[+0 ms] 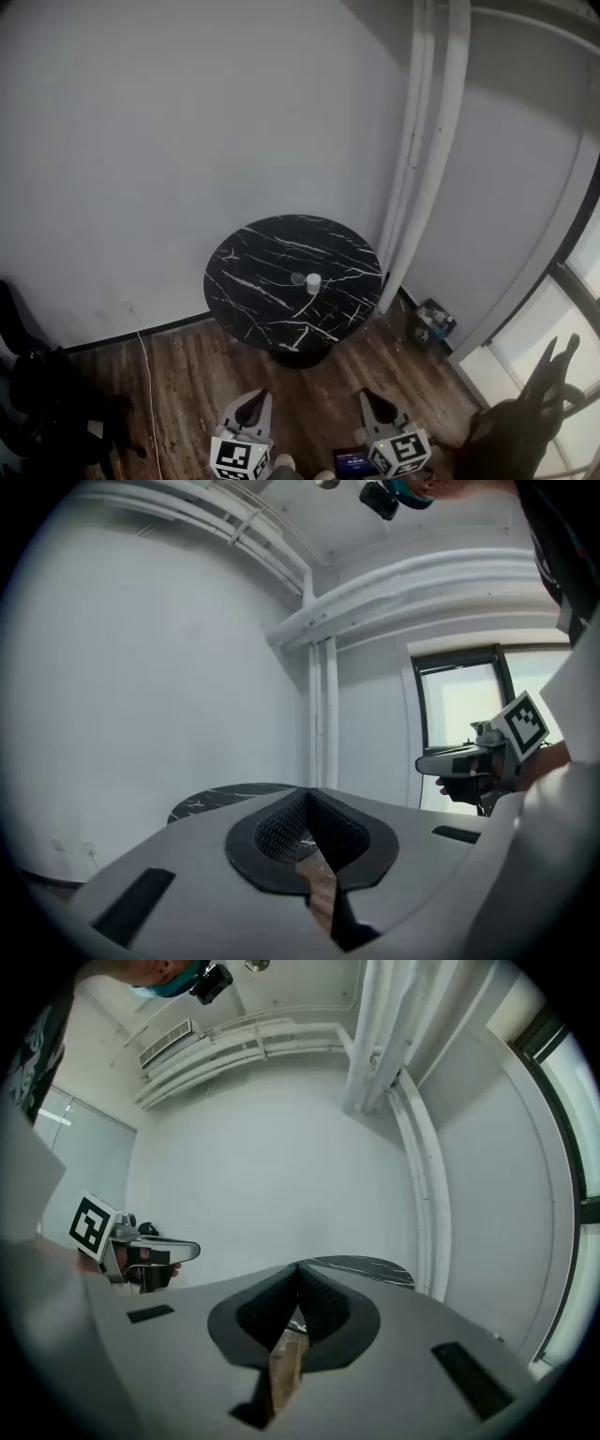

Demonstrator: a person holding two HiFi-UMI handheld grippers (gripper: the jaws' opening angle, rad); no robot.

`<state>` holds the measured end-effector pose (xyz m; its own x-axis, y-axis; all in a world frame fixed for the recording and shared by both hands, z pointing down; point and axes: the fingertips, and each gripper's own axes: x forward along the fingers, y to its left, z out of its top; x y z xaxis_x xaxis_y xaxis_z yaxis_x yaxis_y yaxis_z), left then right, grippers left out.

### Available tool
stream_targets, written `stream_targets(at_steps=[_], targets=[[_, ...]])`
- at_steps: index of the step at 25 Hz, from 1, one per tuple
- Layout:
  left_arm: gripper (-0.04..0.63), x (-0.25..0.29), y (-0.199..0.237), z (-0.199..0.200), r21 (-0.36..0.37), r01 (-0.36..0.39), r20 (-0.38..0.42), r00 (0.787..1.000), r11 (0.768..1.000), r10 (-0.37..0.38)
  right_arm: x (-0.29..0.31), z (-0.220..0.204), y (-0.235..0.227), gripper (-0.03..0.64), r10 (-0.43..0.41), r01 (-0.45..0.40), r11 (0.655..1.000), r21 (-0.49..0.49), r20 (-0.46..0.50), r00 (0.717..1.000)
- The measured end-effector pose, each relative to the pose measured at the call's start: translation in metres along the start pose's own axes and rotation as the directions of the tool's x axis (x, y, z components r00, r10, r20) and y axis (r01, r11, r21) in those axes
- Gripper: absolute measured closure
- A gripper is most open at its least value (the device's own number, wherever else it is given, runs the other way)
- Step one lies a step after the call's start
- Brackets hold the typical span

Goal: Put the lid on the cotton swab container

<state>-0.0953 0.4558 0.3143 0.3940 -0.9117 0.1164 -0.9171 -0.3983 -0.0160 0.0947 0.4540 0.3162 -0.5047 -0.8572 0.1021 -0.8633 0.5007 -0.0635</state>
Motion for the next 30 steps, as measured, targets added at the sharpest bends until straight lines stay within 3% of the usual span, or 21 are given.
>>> stream_targets(at_steps=[9, 14, 17, 25, 30], targets=[[0.581, 0.005, -0.013, 0.008, -0.016, 0.002, 0.003, 1.000, 1.000, -0.002, -0.016, -0.001, -0.018, 0.600, -0.032, 0.032, 0.999, -0.007, -0.004, 0.999], [0.583, 0.007, -0.016, 0.012, -0.084, 0.014, 0.037, 0.999, 0.996, -0.011, -0.020, 0.002, -0.024, 0.600, -0.036, 0.036, 0.999, 0.013, 0.017, 0.999], [0.581, 0.016, -0.015, 0.007, -0.035, 0.007, 0.007, 1.000, 0.999, -0.007, -0.015, 0.006, -0.030, 0.600, -0.042, 0.042, 0.999, 0.011, 0.033, 0.999], [0.582, 0.048, 0.006, 0.002, -0.034, -0.026, -0.006, 1.000, 0.999, 0.026, 0.024, 0.006, -0.044, 0.600, -0.015, 0.015, 1.000, 0.001, 0.045, 0.999], [0.581, 0.097, 0.026, -0.007, -0.062, -0.016, 0.008, 1.000, 0.998, 0.016, 0.069, -0.002, -0.064, 0.600, -0.007, 0.008, 1.000, -0.021, 0.034, 0.999]])
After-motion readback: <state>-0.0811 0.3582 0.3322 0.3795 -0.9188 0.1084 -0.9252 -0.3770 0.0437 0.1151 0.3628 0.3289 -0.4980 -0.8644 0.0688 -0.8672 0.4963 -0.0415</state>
